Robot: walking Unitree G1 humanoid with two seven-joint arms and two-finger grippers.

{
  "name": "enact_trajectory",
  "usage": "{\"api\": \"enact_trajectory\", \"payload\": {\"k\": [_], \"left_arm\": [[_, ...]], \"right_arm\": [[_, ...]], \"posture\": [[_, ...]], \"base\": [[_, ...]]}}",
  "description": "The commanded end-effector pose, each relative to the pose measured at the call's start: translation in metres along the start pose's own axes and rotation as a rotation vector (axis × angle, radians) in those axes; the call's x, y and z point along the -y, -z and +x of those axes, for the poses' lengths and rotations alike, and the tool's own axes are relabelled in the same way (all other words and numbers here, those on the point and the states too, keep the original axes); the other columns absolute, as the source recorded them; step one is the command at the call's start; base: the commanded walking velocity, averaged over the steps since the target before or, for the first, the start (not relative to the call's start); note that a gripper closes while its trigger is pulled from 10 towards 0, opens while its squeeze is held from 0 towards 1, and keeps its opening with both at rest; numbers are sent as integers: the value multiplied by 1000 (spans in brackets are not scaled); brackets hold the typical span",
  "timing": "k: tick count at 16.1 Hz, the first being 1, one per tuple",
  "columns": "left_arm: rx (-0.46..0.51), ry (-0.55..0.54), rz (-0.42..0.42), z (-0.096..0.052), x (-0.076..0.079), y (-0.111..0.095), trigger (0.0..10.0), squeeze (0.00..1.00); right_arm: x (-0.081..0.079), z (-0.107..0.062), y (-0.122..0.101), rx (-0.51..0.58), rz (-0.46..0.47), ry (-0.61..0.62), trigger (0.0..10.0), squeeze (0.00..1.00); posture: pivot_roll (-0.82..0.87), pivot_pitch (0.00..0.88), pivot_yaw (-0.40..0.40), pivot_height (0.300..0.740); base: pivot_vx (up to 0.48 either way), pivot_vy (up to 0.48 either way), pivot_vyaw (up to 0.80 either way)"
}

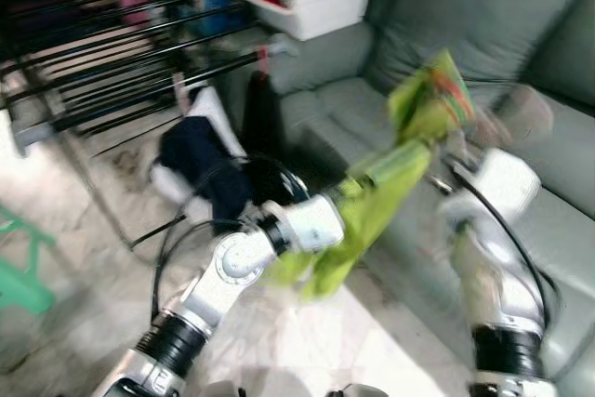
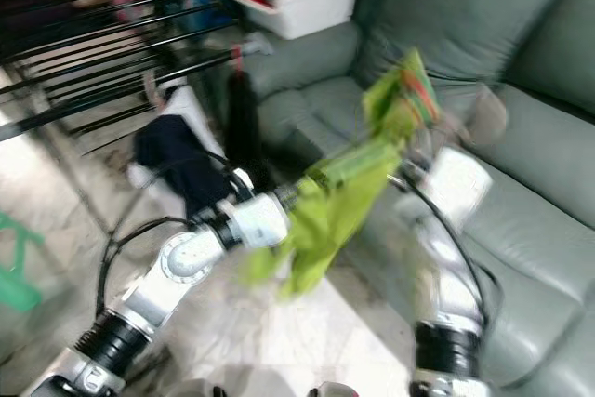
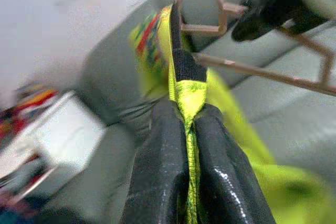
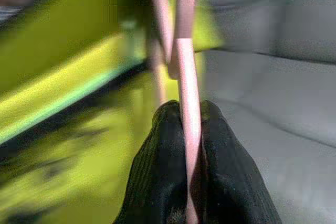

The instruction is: Hang hanger

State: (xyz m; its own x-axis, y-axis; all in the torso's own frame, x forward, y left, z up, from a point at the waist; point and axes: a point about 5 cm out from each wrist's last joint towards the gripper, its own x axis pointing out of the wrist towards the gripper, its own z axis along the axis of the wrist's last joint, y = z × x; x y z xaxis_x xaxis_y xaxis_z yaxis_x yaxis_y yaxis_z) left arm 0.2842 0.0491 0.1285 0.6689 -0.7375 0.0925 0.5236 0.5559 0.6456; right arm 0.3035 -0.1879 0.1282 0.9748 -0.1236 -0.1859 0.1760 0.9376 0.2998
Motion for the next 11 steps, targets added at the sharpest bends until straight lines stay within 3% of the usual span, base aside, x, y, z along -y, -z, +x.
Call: {"api": "enact_trajectory", "payload": {"k": [1, 3, 4, 5, 7, 8, 10, 11], "left_arm": [[-143, -168, -76, -12, -17, 22, 10000, 0], [-250, -264, -243, -18, -17, 36, 10000, 0], [-379, -185, -451, -20, 4, 48, 10000, 0], [-421, -93, -489, -19, 20, 50, 10000, 0], [-419, 41, -439, -15, 34, 47, 10000, 0], [-415, 137, -446, -12, 41, 44, 10000, 0], [-395, 163, -491, -7, 38, 39, 10000, 0], [-393, 207, -481, -7, 42, 37, 10000, 0]], "right_arm": [[12, -8, 32, -191, -26, 38, 10000, 0], [35, -11, 42, -207, 11, 195, 10000, 0], [37, -4, 30, -114, 38, 202, 10000, 0], [31, 2, 18, -50, 21, 163, 10000, 0], [20, 13, -3, 45, -3, 109, 10000, 0], [6, 23, -23, 147, -31, 58, 10000, 0], [-19, 28, -40, 245, -78, -55, 10000, 0], [-52, 20, -38, 276, -101, -289, 10000, 0]], "posture": [[-75, 0, -2, 740], [-59, 0, -6, 740], [-58, 0, -2, 740], [-57, 0, -1, 740], [-50, 0, 2, 740], [-44, 0, 3, 740], [-41, 0, 7, 740], [-36, 0, 6, 740]], "base": [[0, 0, 0], [0, 0, 0], [0, 0, 0], [0, 0, 0], [0, 0, 0], [0, 0, 0], [0, 0, 0], [0, 0, 0]]}}
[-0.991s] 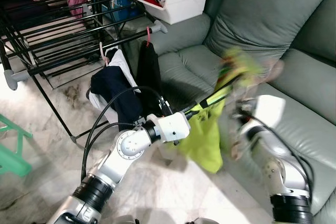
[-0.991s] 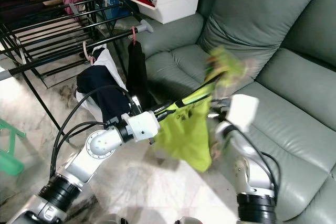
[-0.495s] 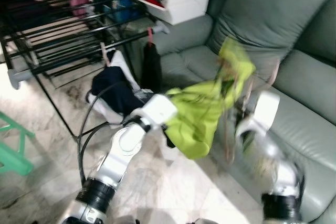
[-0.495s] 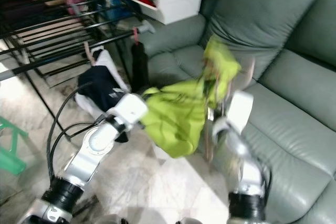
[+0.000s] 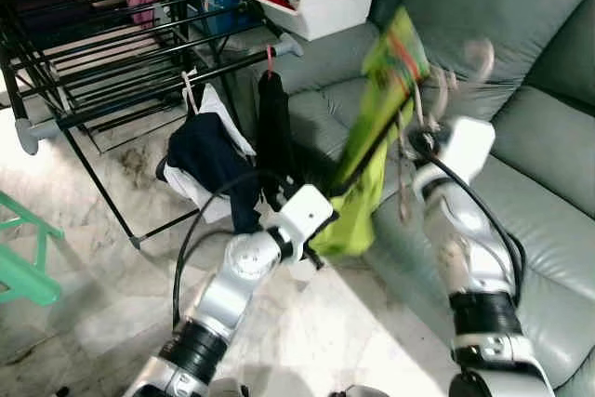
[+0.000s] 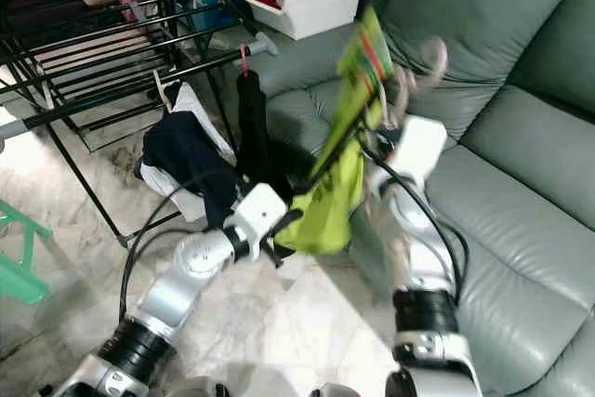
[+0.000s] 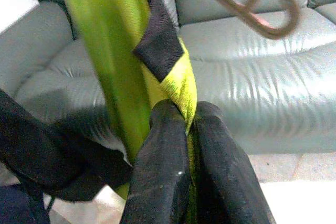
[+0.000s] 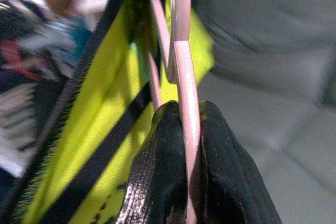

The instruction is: Hang hanger

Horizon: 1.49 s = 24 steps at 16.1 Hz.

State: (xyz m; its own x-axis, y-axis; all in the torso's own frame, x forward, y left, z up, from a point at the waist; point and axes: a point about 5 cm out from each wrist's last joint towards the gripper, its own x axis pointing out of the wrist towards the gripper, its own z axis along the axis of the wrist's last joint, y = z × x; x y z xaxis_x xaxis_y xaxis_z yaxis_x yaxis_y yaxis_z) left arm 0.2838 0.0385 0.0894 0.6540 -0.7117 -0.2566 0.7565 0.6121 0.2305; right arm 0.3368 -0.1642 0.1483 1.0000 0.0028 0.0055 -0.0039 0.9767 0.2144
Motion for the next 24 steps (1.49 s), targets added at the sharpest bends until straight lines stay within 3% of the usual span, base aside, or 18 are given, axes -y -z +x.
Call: {"api": "enact_trajectory", "payload": {"k": [1, 2, 3, 4, 5, 6, 7, 8, 9, 10, 13, 15, 18, 20, 22, 24], "left_arm": [[-86, 48, -18, -4, 7, 19, 10000, 0], [-92, 60, -16, -4, 10, 21, 10000, 0], [-95, 62, -9, -2, 11, 20, 10000, 0], [-94, 63, -6, 2, 11, 17, 10000, 0], [-93, 62, 1, 5, 12, 16, 10000, 0], [-91, 61, 6, 6, 12, 15, 10000, 0], [-77, 84, -21, 8, 16, 11, 10000, 0], [-75, 89, -25, 10, 19, 10, 10000, 75], [-70, 100, -1, 12, 22, 9, 10000, 996], [-63, 116, 26, 13, 24, 8, 10000, 1000], [-66, 117, 23, 12, 23, 10, 10000, 1000], [-70, 118, 3, 8, 22, 12, 10000, 1000], [-68, 88, 32, -2, 16, 16, 10000, 1000], [-56, -68, 98, -15, -12, 22, 10000, 1000], [0, -272, 106, -28, -50, 15, 10000, 1000], [70, -385, 79, -36, -74, 3, 10000, 1000]], "right_arm": [[-28, -4, -12, 38, 3, -215, 10000, 0], [-40, -11, 4, -74, 3, -319, 10000, 0], [-41, -24, 37, -299, -22, -391, 10000, 0], [-20, -34, 66, -453, -57, -271, 10000, 0], [3, -37, 76, -484, -41, -105, 10000, 0], [13, -39, 77, -476, -27, -37, 10000, 0], [24, -35, 61, -349, -42, 46, 10000, 0], [24, -33, 49, -278, -40, 39, 10000, 0], [22, -30, 33, -184, -56, 11, 10000, 0], [18, -28, 22, -107, -107, -17, 10000, 0], [3, -28, 7, 21, -144, -82, 10000, 0], [-11, -36, 2, 108, -286, -167, 10000, 0], [-16, -46, 1, 155, -373, -254, 10000, 0], [-7, -59, 4, 138, -416, -301, 10000, 0], [4, -73, 9, 103, -455, -359, 10000, 0], [10, -84, 13, 65, -467, -401, 10000, 0]], "posture": [[-42, 0, 5, 740], [-44, 0, 4, 740], [-56, 0, 2, 740], [-62, 0, 4, 740], [-72, 0, 15, 740], [-85, 0, 15, 740], [-103, 0, 15, 740], [-103, 0, 16, 740], [-101, 0, 18, 740], [-101, 0, 16, 740], [-92, 0, 6, 740], [-87, 0, 8, 740], [-87, 0, 15, 740], [-82, 0, 18, 740], [-71, 0, 15, 740], [-66, 0, 12, 740]], "base": [[0, 0, 0], [0, 0, 0], [0, 0, 0], [0, 0, 0], [0, 0, 0], [0, 0, 0], [0, 0, 0], [0, 0, 0], [0, 0, 0], [0, 0, 0], [0, 0, 0], [0, 0, 0], [0, 0, 0], [0, 0, 0], [0, 0, 0], [0, 0, 0]]}}
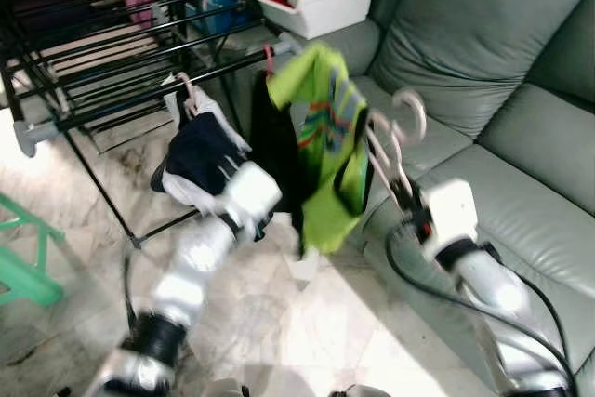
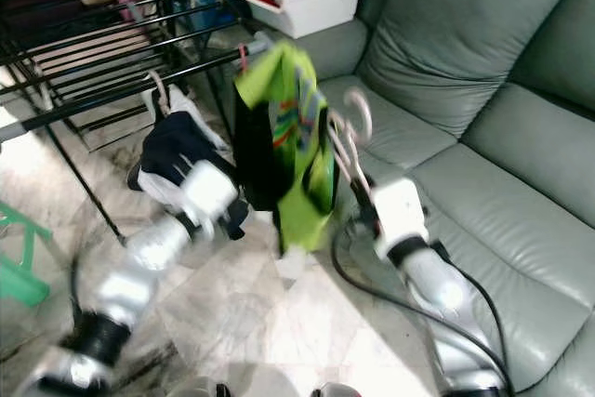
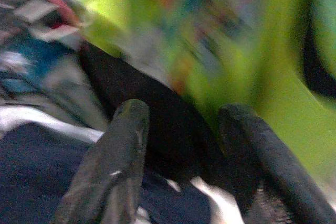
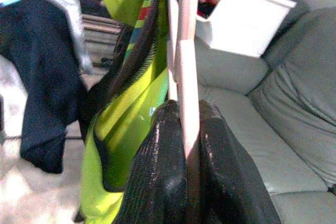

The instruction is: Hang hanger

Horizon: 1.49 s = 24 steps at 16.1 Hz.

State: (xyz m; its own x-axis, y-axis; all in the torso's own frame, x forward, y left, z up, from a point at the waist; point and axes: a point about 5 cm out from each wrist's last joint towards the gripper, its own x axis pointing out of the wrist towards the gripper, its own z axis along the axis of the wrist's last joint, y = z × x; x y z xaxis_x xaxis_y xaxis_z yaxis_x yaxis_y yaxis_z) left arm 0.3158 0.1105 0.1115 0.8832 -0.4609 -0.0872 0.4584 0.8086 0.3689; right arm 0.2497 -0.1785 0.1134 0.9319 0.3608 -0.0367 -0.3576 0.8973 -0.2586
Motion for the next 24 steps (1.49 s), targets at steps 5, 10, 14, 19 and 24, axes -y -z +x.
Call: {"api": "enact_trajectory", "payload": {"k": [5, 10, 14, 19, 24], "left_arm": [[134, -67, -187, 10, -19, -25, 10000, 1000], [162, -25, -194, 6, -15, -25, 10000, 1000], [169, -15, -202, 5, -15, -26, 10000, 0], [220, 31, -240, 6, -12, -35, 10000, 0], [252, 123, -345, 3, -4, -43, 10000, 0]], "right_arm": [[-16, -8, -21, 77, -45, -288, 10000, 0], [-1, 4, -23, 87, -165, -332, 10000, 0], [4, 18, -28, 121, -163, -331, 10000, 0], [9, 31, -31, 145, -189, -331, 10000, 0], [1, 36, -26, 160, -214, -330, 10000, 0]], "posture": [[-81, 6, 22, 740], [-78, 15, 23, 740], [-71, 7, 15, 740], [-77, 2, 9, 740], [-81, 0, 3, 740]], "base": [[0, 0, 0], [0, 0, 0], [0, 0, 0], [0, 0, 0], [0, 0, 0]]}}
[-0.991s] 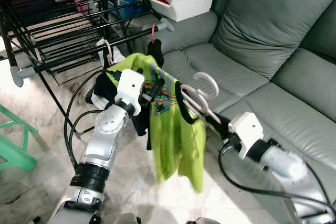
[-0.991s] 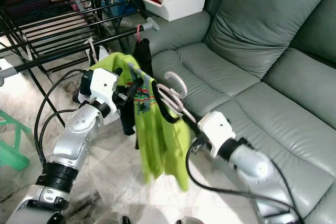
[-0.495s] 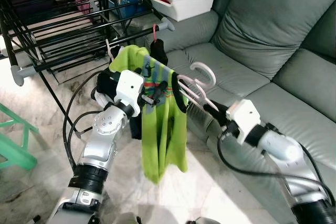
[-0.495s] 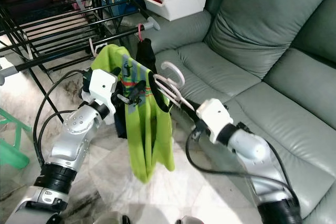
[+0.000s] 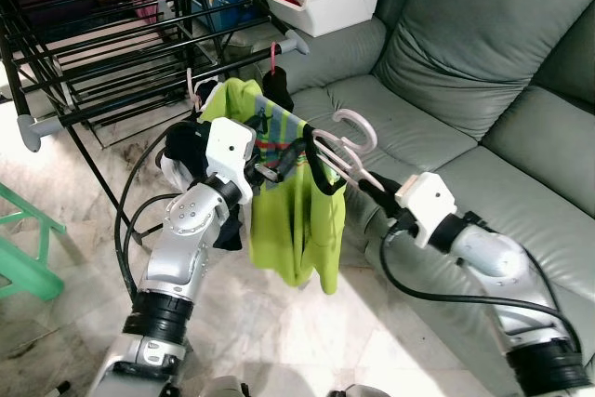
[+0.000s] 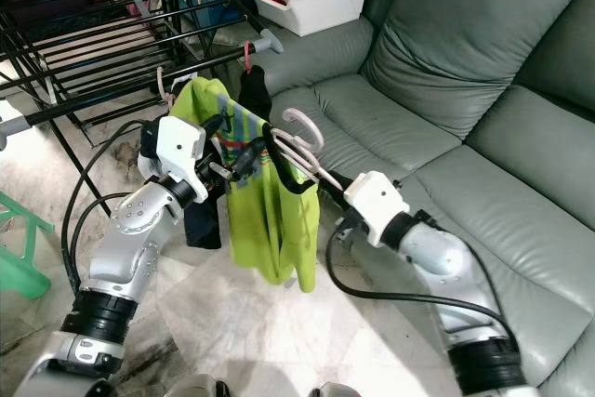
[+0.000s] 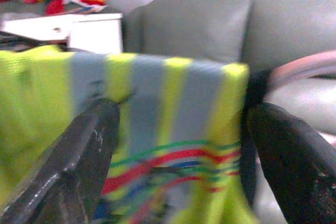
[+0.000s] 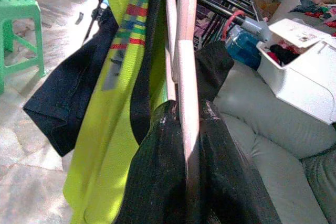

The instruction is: Hang hanger

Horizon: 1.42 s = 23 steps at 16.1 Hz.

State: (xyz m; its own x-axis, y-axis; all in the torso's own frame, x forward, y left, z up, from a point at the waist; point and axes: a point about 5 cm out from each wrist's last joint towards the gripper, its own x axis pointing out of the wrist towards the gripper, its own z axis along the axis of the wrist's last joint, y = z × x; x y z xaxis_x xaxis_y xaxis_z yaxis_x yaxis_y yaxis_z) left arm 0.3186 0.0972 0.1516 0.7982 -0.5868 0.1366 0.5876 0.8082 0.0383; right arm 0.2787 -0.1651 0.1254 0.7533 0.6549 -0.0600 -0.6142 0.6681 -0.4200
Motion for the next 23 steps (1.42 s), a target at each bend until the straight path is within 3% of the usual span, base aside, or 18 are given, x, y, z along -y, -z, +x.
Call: {"api": "enact_trajectory", "payload": {"k": [1, 6, 7, 8, 9, 10, 12, 15, 23], "left_arm": [[-4, 34, -25, 0, 4, -1, 10000, 0], [-60, 115, 10, -1, 20, 12, 10000, 0], [-65, 113, 25, -1, 20, 14, 9059, 0], [-70, 104, 30, -1, 18, 15, 4627, 0], [-71, 105, 46, -1, 17, 15, 3882, 0], [-71, 108, 57, -1, 16, 15, 2392, 0], [-68, 103, 84, -1, 13, 14, 1098, 0], [-68, 70, 177, -4, 1, 12, 0, 0], [-65, 33, 237, -6, -10, 13, 0, 0]], "right_arm": [[3, 7, -12, 60, -42, 13, 10000, 0], [-2, 15, -23, 109, -32, -13, 10000, 0], [-4, 15, -25, 114, -32, -31, 10000, 0], [-5, 14, -28, 120, -30, -42, 10000, 0], [-5, 13, -29, 123, -31, -44, 10000, 0], [-4, 11, -30, 122, -32, -42, 10000, 0], [-2, 7, -28, 111, -35, -39, 10000, 0], [3, 1, -24, 79, -58, -35, 10000, 0], [6, 1, -24, 67, -79, -49, 10000, 0]], "posture": [[-82, 0, 3, 740], [-84, 1, 4, 740], [-90, 3, 6, 740], [-90, 3, 6, 740], [-95, 4, 7, 740], [-95, 4, 7, 740], [-95, 4, 7, 740], [-95, 4, 7, 740], [-90, 3, 4, 740]], "base": [[0, 0, 0], [0, 0, 0], [0, 0, 0], [0, 0, 0], [0, 0, 0], [0, 0, 0], [0, 0, 0], [0, 0, 0], [0, 0, 0]]}}
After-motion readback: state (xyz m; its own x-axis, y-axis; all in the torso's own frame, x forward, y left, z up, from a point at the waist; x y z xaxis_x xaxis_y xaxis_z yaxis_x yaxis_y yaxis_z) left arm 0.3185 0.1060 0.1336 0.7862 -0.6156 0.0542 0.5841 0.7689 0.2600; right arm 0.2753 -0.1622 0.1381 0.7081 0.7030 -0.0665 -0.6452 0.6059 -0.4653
